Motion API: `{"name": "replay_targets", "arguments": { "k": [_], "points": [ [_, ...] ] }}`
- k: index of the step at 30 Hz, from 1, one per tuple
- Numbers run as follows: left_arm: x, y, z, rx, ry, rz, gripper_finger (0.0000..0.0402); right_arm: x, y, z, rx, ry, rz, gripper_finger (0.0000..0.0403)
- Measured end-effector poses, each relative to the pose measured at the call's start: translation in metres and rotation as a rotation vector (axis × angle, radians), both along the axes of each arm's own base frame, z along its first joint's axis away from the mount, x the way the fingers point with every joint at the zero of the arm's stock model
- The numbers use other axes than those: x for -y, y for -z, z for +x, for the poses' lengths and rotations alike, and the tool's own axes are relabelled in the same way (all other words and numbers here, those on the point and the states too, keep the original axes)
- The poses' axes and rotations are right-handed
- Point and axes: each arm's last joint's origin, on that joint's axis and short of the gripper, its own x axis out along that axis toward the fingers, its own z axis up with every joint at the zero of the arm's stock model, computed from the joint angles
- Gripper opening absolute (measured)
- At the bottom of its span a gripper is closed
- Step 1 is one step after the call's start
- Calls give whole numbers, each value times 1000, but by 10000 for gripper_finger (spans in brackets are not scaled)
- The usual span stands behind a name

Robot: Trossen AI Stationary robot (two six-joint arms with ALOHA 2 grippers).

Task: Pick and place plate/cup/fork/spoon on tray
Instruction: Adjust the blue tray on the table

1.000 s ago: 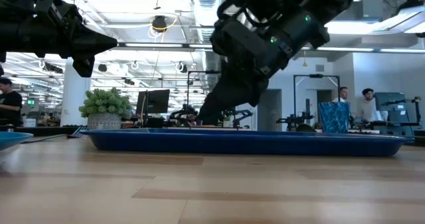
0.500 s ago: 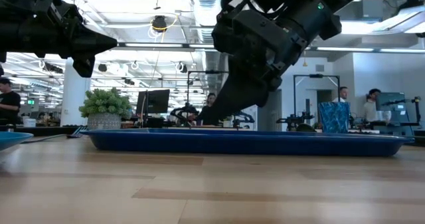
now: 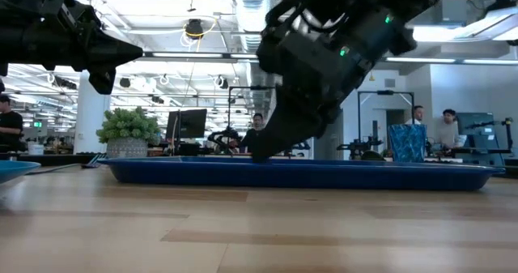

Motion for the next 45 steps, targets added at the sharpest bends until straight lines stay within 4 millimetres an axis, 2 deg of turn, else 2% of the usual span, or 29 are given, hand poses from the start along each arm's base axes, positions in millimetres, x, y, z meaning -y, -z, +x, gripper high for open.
{"name": "replay_targets", "arguments": {
  "k": [4,21,25,33,40,45],
  "points": [
    [0,0,0,0,0,0,0,-1,13,1,-39,-3,-7,8],
    [0,0,0,1,0,0,0,-5,7,7,-27,-55,59,8],
    [0,0,0,1,0,0,0,-3,-3,3,-52,-63,42,8],
    [0,0,0,0,0,4,0,0,-13,-23,-250,-18,-69,8],
    [0,0,0,-1,0,8,0,-4,-4,-31,-256,-40,-79,6],
    [0,0,0,-1,0,8,0,-2,4,-33,-175,-32,-70,4]
  ]
}}
